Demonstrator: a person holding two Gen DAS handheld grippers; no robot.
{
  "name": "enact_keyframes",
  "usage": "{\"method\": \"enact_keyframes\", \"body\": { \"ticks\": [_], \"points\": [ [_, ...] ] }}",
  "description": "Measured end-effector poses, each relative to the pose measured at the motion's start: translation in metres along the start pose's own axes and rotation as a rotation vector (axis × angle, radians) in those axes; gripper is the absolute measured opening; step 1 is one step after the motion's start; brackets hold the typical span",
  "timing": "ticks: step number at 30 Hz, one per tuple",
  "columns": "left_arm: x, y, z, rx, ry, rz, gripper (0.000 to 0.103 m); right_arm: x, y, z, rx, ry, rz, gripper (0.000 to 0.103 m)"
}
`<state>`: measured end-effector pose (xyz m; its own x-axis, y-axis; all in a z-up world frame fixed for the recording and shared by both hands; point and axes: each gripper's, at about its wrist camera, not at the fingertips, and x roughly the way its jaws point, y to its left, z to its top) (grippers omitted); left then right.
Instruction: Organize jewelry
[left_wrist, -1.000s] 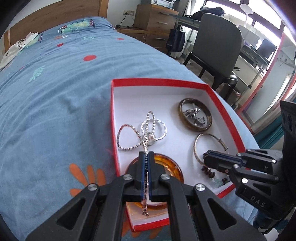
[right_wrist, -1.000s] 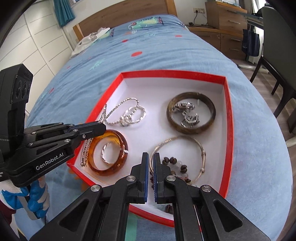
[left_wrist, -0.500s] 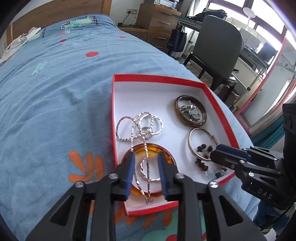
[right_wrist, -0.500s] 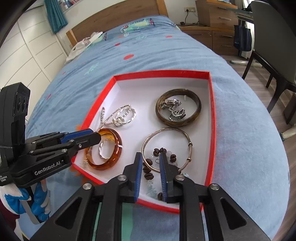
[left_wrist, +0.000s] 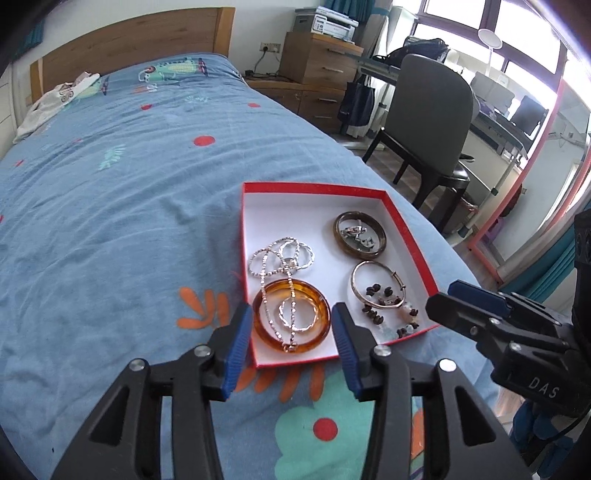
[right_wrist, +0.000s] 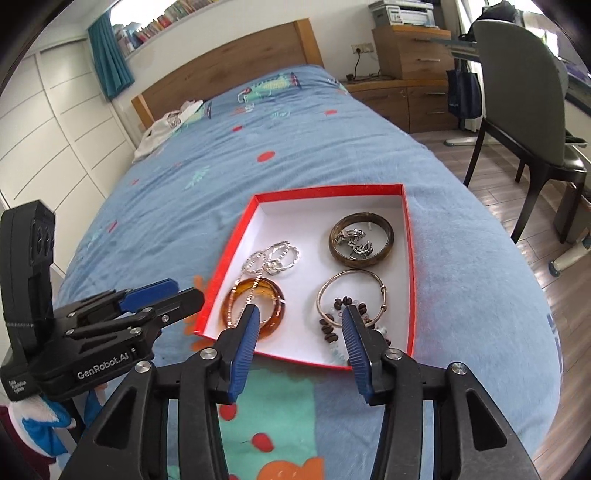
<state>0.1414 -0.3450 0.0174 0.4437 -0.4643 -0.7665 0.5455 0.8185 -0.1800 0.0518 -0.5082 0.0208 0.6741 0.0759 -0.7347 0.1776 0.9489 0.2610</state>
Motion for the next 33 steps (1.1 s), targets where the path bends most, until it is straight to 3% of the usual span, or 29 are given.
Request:
{"method": "enact_keyframes", "body": {
  "ticks": [5, 19, 29, 33],
  "points": [
    [-0.032, 0.004, -0.012, -0.029, -0.044, 0.076, 0.045, -0.017, 0.012, -0.007, 0.012, -0.032, -0.01, 0.057],
    [-0.127, 0.05, -0.061, -0.108, -0.147, 0.344, 0.052, -0.047, 0.093, -0.04, -0.131, -0.057, 0.044, 0.07],
    [-0.178, 0.076, -0.103, -0.123, -0.176, 0.441, 0.057, -0.06, 0.125, -0.068, -0.18, -0.06, 0.04, 0.084],
    [-0.191, 0.08, -0.115, -0.124, -0.183, 0.44, 0.058, -0.059, 0.131, -0.077, -0.177, -0.064, 0.008, 0.098]
  ]
}}
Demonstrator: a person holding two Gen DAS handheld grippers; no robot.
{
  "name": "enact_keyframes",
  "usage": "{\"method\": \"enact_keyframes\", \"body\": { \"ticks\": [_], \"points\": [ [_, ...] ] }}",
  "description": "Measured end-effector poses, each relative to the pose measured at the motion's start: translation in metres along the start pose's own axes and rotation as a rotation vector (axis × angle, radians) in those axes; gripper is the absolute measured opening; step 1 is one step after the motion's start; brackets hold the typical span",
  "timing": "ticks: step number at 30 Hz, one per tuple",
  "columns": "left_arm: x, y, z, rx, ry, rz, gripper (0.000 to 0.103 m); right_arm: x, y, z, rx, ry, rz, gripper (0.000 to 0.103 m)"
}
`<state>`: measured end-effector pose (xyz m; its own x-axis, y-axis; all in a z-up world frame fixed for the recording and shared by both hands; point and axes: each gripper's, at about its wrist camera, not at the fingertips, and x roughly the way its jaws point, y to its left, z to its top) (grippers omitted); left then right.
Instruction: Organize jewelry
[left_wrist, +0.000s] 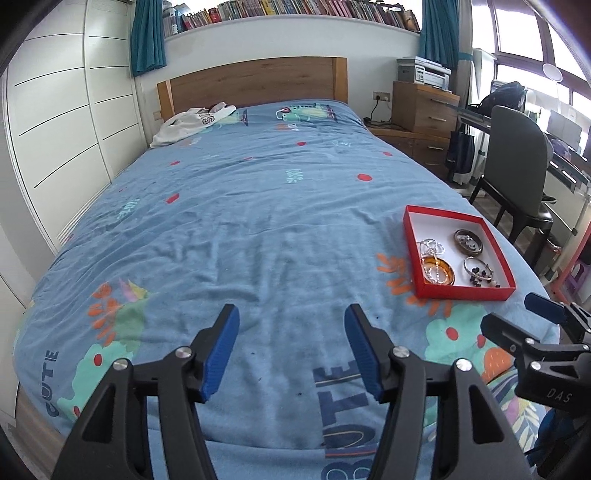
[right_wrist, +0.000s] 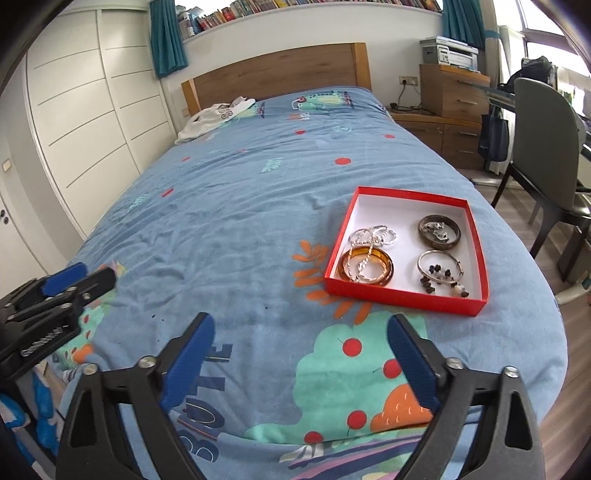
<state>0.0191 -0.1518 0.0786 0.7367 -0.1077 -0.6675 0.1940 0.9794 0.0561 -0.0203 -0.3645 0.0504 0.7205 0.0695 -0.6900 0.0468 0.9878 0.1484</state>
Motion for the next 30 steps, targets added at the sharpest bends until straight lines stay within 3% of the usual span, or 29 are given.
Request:
{"method": "enact_keyframes", "body": {
  "ticks": [4, 17, 23, 30],
  "points": [
    [-0.007, 0.005, -0.007, 0.005, -0.015, 0.007, 0.058, -0.001, 0.009, -0.006, -0.016, -0.004, -0.026, 0.103],
    [-0.012, 0.023, -0.012, -0.056, -0.06, 0.049, 0.058, -0.004, 0.012, -0.015, -0.011, -0.013, -0.06, 0.102],
    [-0.007, 0.022, -0.016, -0.055, -0.053, 0.102, 0.058, 0.001, 0.011, -0.021, -0.014, 0.0, -0.069, 0.102],
    [-0.003, 0.022, -0.021, -0.05, -0.035, 0.087, 0.058, 0.003, 0.014, -0.025, -0.021, 0.003, -0.074, 0.102]
  ]
}}
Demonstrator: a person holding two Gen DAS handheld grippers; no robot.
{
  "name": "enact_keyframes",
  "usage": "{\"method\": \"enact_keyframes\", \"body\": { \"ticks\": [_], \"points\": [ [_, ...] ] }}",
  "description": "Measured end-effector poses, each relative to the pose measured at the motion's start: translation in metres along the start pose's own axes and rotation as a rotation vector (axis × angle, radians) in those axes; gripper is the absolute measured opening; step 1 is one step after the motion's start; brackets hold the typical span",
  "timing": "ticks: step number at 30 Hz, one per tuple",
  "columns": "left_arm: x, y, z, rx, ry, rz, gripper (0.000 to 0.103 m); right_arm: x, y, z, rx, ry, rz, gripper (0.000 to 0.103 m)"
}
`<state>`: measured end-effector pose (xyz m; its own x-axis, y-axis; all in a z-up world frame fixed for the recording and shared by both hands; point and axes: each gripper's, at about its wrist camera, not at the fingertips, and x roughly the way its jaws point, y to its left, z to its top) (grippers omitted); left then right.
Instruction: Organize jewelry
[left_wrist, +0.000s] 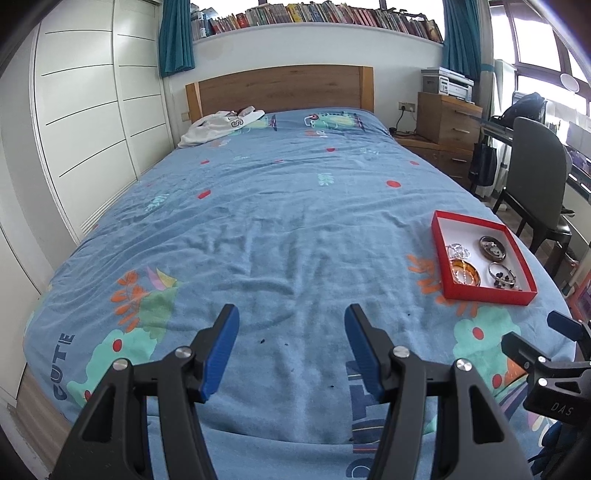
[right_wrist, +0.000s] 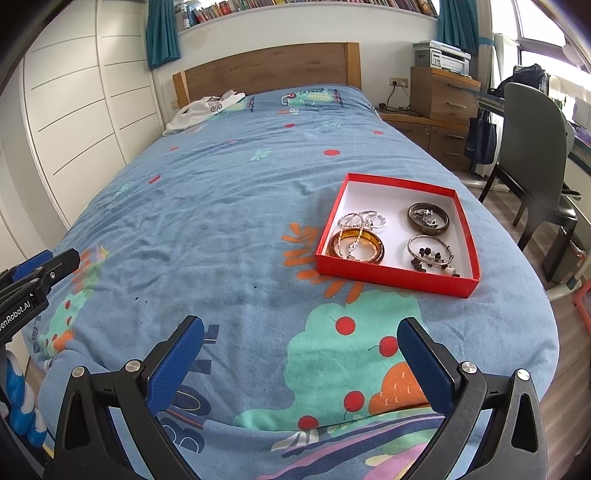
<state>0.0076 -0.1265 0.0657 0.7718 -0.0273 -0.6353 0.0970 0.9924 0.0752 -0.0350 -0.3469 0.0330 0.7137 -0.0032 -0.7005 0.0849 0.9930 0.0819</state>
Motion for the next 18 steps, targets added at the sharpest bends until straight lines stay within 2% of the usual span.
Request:
{"method": "enact_keyframes", "body": {
  "ticks": [9, 18],
  "points": [
    [0.0088, 0.0036, -0.0052, -0.017, 0.045, -0.019, 0.058, -0.0001, 0.0022, 0.0001, -0.008, -0.005, -0.005, 0.102],
    [0.0104, 0.0044, -0.0073, -0.018, 0.054, -0.022, 0.058, -0.0005, 0.0024, -0.0001, -0.009, -0.006, -0.006, 0.102]
  ]
}}
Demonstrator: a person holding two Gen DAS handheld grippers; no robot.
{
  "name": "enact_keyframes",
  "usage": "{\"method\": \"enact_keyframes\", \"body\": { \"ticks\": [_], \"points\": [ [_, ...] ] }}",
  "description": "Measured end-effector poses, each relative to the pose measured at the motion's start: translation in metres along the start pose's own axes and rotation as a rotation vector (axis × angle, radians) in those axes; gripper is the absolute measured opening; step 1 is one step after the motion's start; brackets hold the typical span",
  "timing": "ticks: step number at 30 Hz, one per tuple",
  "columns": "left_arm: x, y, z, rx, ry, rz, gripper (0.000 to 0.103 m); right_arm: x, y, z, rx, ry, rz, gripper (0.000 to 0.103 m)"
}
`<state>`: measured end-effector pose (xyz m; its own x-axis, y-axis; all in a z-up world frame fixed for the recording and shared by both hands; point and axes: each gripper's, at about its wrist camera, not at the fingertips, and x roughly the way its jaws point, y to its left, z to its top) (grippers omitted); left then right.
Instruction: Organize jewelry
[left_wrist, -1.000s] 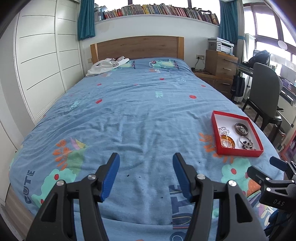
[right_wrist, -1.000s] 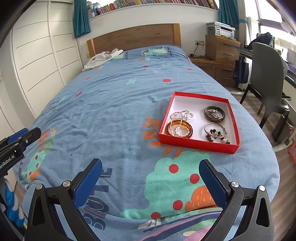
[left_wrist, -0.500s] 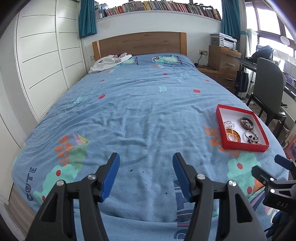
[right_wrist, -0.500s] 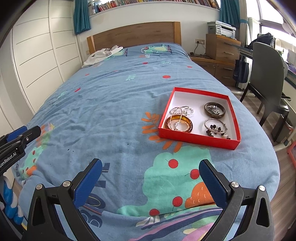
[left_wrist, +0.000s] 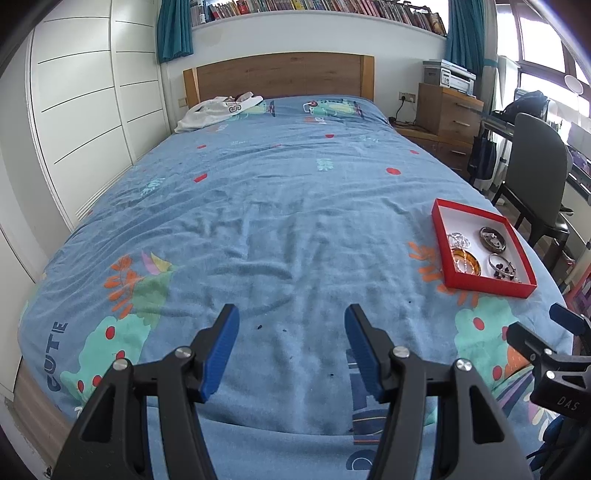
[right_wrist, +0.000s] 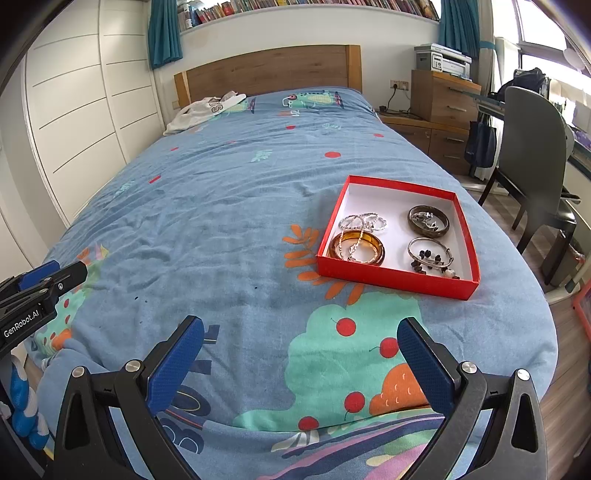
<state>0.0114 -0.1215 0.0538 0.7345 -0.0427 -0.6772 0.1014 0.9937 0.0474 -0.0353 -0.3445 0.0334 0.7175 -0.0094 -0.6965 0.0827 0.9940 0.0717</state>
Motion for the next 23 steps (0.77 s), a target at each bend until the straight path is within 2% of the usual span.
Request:
{"method": "enact_keyframes", "body": {
  "ticks": [23],
  "points": [
    [0.0035, -0.005, -0.0027, 0.015, 0.034, -0.047, 0.058, 0.0002, -0.0004, -0.002, 0.003, -0.002, -0.002, 0.102]
  ]
}}
